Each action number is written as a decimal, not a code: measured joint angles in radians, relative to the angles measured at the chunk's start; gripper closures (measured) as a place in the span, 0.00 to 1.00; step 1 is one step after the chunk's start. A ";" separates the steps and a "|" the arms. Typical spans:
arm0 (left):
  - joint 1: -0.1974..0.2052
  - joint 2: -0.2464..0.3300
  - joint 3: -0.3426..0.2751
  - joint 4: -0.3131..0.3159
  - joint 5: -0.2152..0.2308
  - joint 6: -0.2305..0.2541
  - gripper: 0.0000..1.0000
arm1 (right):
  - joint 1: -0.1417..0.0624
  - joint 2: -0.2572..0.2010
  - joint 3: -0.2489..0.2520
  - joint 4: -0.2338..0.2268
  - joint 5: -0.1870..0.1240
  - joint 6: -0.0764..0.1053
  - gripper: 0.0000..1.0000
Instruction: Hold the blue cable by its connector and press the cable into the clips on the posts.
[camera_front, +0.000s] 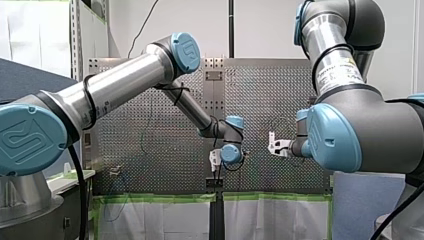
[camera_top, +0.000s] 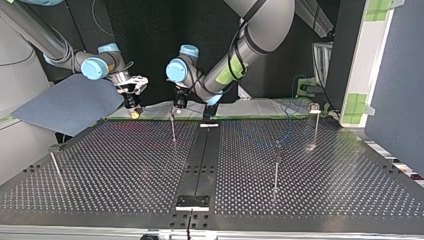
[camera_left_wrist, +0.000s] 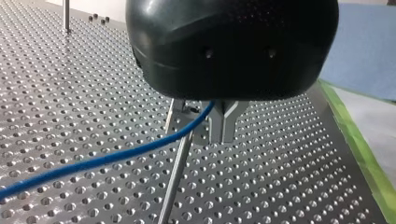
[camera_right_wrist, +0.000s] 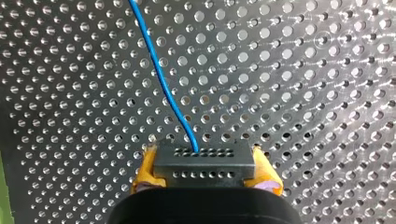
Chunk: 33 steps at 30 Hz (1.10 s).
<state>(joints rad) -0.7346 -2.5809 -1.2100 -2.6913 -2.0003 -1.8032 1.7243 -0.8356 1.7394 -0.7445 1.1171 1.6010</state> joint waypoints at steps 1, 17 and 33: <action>0.000 0.000 0.000 -0.001 0.003 -0.004 1.00 | 0.000 0.000 -0.001 0.000 0.000 0.001 1.00; 0.011 0.000 0.000 -0.015 0.038 -0.050 1.00 | -0.004 0.000 -0.010 -0.001 -0.007 0.003 1.00; 0.028 0.002 0.027 -0.055 0.070 -0.067 1.00 | -0.004 0.000 -0.021 0.000 -0.011 0.004 1.00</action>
<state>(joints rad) -0.7062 -2.5792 -1.1826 -2.7465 -1.9299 -1.8701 1.7203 -0.8356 1.7186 -0.7448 1.1062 1.6048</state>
